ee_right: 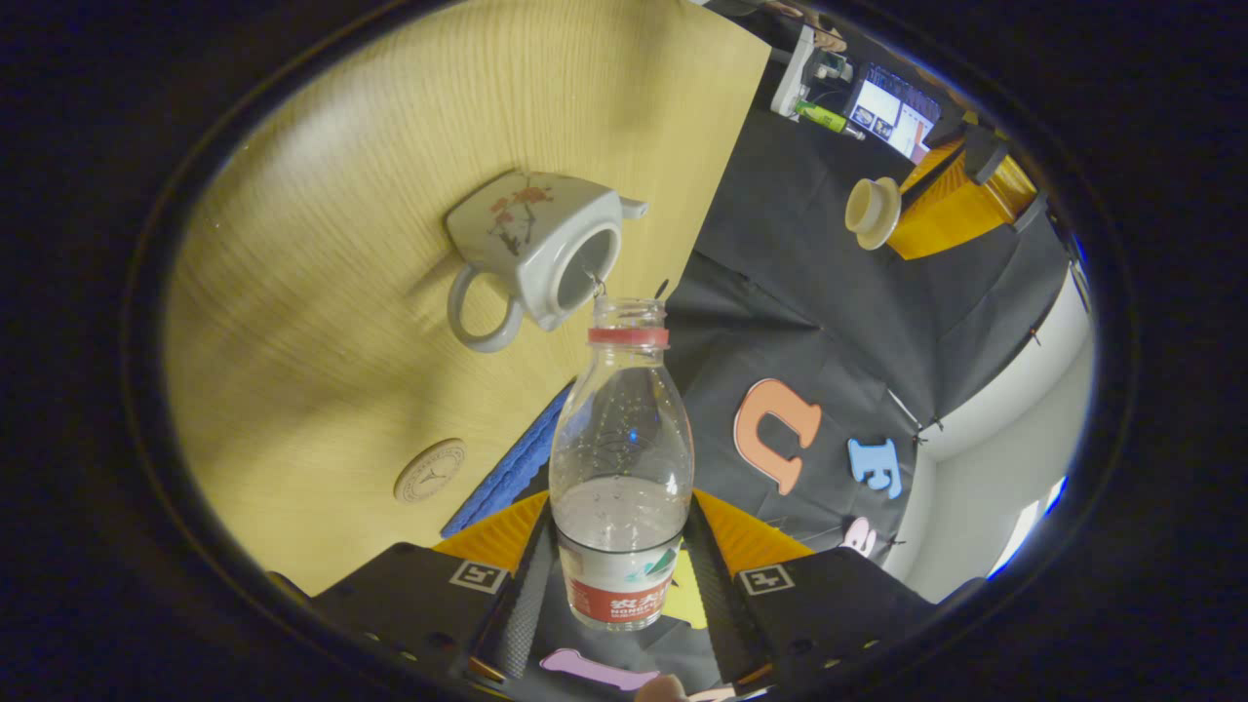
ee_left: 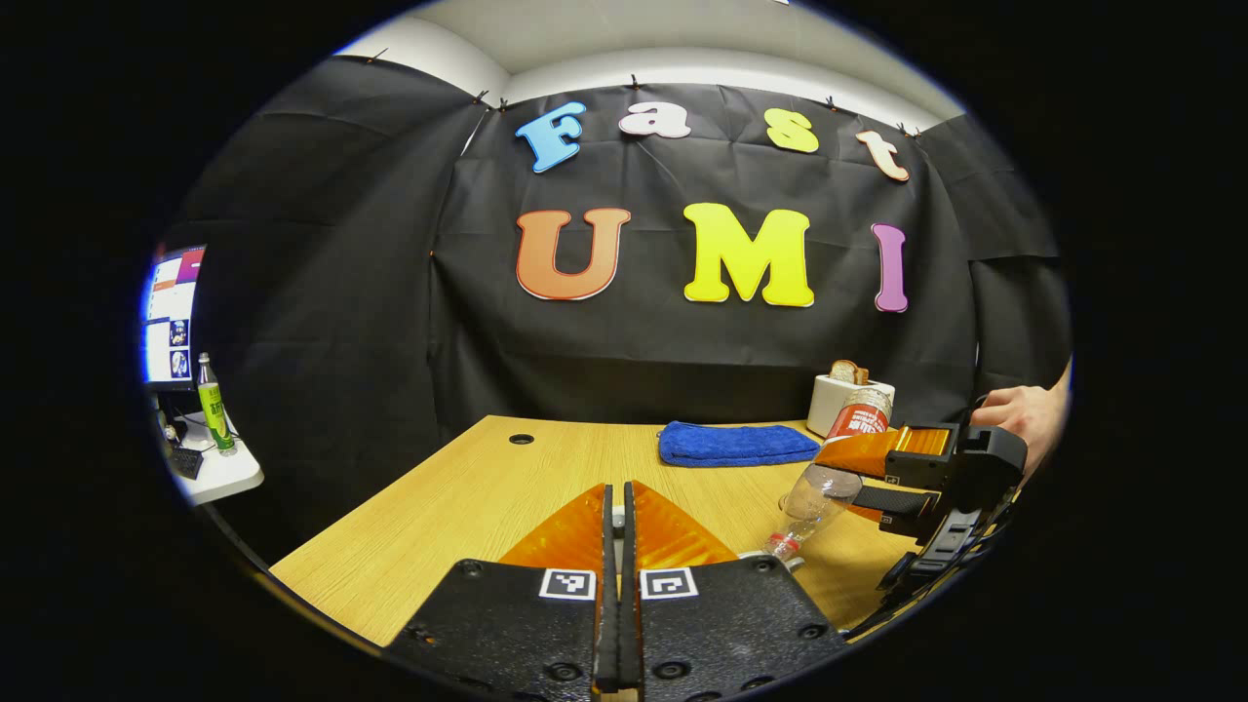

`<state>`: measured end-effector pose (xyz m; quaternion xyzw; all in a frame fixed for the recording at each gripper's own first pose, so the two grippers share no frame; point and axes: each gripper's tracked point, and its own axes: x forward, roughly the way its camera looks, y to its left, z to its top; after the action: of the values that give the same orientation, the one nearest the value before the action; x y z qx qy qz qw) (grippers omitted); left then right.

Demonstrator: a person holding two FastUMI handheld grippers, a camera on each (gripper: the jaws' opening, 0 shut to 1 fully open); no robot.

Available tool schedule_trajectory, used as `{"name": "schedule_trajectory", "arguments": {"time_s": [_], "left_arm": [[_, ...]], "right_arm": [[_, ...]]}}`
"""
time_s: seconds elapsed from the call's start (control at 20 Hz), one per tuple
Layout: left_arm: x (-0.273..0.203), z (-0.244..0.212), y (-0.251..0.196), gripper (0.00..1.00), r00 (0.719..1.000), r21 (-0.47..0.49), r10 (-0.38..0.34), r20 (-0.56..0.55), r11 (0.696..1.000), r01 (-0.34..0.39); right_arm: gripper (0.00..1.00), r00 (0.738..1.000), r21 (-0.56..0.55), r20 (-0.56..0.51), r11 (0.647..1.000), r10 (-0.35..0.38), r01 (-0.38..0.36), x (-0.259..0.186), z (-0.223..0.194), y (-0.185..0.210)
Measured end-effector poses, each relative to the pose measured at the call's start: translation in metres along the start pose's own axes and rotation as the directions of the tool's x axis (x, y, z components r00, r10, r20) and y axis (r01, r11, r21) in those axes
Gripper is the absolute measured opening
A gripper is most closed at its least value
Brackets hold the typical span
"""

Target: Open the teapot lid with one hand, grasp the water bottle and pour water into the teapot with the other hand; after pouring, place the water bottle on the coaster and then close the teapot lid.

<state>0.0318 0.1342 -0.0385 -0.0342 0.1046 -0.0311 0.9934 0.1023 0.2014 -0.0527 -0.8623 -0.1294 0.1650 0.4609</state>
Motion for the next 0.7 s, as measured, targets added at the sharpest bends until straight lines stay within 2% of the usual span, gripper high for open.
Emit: {"name": "schedule_trajectory", "arguments": {"time_s": [0.25,0.7], "left_arm": [[-0.0009,0.0006,-0.0005,0.03,1.000,0.000,-0.003,0.002,1.000,0.003],[-0.0006,0.0003,0.0011,0.03,1.000,-0.003,-0.002,0.003,1.000,0.002]], "right_arm": [[0.71,1.000,-0.053,0.001,0.999,-0.001,0.001,-0.0032,-0.0012,-0.0046],[0.72,1.000,-0.077,0.021,0.997,-0.012,0.014,-0.0048,0.0076,-0.0107]]}}
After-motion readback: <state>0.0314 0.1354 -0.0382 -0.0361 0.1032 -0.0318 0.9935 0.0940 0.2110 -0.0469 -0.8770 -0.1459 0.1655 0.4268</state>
